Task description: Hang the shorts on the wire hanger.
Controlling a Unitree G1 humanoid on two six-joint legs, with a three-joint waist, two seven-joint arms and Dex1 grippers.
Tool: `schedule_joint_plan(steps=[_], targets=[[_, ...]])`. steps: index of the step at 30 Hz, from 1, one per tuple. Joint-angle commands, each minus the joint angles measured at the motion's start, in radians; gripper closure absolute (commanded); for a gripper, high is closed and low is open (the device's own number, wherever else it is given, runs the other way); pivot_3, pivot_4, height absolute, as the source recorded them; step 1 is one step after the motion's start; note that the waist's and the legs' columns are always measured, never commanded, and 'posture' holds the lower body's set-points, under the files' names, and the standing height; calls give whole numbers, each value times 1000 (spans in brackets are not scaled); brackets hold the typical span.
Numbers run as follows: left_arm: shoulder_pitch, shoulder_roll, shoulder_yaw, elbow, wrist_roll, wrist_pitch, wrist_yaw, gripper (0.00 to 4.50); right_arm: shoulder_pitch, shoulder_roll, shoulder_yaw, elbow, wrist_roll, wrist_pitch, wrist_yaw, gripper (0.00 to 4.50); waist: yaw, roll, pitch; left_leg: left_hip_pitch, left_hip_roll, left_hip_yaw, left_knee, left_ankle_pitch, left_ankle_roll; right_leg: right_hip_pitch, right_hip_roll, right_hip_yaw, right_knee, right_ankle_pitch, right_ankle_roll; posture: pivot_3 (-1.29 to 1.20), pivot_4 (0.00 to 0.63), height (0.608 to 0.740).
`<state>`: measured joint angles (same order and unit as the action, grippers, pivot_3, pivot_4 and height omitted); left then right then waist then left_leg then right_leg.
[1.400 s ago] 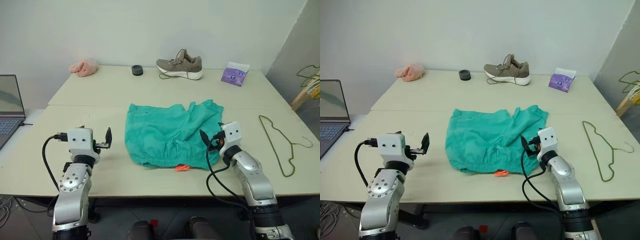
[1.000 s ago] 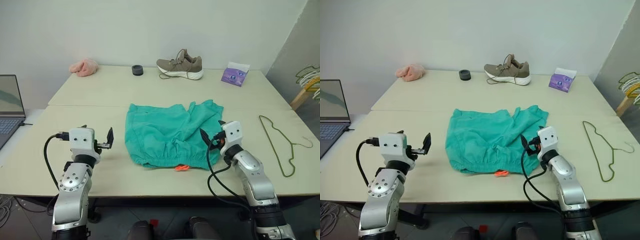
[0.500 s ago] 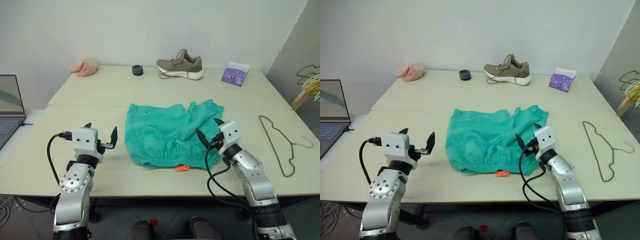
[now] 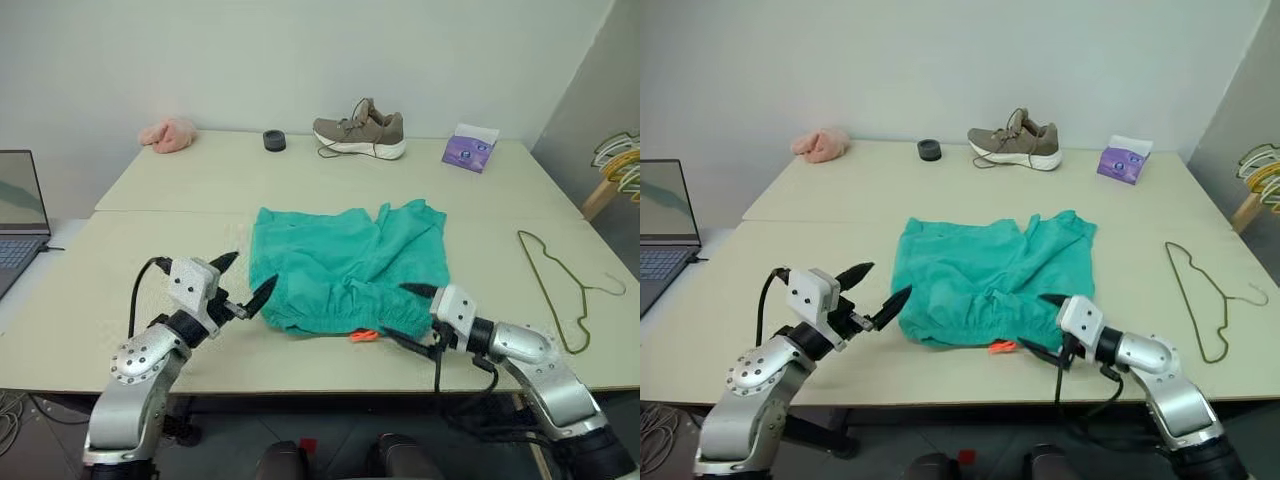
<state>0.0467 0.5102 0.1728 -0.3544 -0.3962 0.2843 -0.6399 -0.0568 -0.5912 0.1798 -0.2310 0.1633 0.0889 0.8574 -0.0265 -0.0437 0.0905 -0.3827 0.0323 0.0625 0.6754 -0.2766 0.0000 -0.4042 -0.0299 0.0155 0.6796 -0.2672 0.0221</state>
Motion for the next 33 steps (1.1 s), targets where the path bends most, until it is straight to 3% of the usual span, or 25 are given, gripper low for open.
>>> schedule_joint_plan(steps=[1,8,9,11,17,22,29,33], targets=[[5,91,8,-107,-119,109,-109,0,-6,-63,7,-26,-10,-25,75,19,-2,0,0,0,1,0,0,0,0,0,1,0,0,-1,0,-9,65,740],[6,267,70,-181,-273,267,-221,0,-56,-85,50,103,-169,-73,17,19,-3,2,1,1,7,0,0,0,0,0,7,0,0,-3,-2,0,64,740],[3,276,75,-176,-274,269,-224,0,-66,-83,55,117,-187,-79,9,187,-3,3,2,1,8,0,0,0,0,0,8,0,0,-3,-2,0,64,740],[-7,285,84,-161,-275,271,-225,0,-88,-73,60,144,-215,-79,-13,621,-3,4,2,2,9,1,0,0,0,0,9,0,0,-2,-3,0,64,740],[-16,282,92,-143,-265,266,-219,0,-161,-79,61,208,-233,-95,5,2718,-2,4,3,2,11,2,0,0,0,0,11,0,1,-2,-4,0,63,740],[-10,278,92,-135,-257,258,-218,0,-335,-134,53,435,-287,-218,24,4433,-5,7,4,2,11,4,1,0,0,-1,11,2,0,-2,-4,-1,62,740],[-6,266,71,-141,-253,256,-220,0,-749,-181,130,1016,-485,-514,-72,4474,-7,9,6,3,11,8,1,0,0,-2,11,3,0,1,-9,-8,61,740],[-13,259,56,-134,-245,250,-224,0,-851,-167,160,1150,-485,-641,35,4474,-8,9,6,2,13,7,-1,0,0,-2,12,3,0,0,-11,-11,57,740]])
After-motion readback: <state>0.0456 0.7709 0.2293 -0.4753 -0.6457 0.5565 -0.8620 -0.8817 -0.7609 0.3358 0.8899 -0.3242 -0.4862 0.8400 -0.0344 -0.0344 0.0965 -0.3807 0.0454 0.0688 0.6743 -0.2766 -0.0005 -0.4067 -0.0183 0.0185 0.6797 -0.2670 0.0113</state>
